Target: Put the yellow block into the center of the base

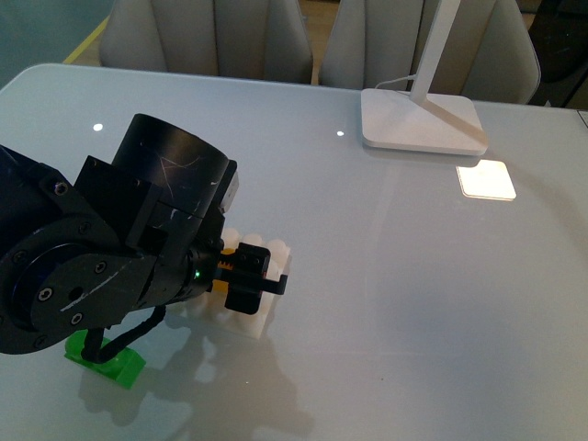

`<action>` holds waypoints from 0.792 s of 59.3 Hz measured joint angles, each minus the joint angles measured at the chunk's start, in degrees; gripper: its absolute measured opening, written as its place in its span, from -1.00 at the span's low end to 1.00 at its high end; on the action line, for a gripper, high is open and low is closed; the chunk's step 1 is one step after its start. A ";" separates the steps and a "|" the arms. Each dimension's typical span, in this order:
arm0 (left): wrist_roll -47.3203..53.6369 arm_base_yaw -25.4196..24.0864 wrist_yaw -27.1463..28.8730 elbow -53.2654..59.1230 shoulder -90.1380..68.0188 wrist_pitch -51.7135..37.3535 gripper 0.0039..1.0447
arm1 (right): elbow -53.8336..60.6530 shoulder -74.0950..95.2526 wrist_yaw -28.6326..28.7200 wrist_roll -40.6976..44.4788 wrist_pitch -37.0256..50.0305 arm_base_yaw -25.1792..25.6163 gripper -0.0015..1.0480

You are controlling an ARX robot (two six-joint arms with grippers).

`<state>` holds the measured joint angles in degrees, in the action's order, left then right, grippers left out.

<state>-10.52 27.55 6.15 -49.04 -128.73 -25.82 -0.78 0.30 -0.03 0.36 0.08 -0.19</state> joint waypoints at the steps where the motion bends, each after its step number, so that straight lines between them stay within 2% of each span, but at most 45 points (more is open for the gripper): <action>1: 0.02 -0.09 0.04 -0.02 -0.02 -0.02 0.21 | 0.00 0.00 0.00 0.00 0.00 0.00 0.83; 47: 0.17 -0.11 0.83 -0.04 -1.60 -1.22 0.21 | 0.00 0.00 0.00 0.02 0.00 0.00 0.83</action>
<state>-10.35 27.44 6.98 -49.08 -130.32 -27.05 -0.78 0.30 -0.03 0.38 0.08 -0.19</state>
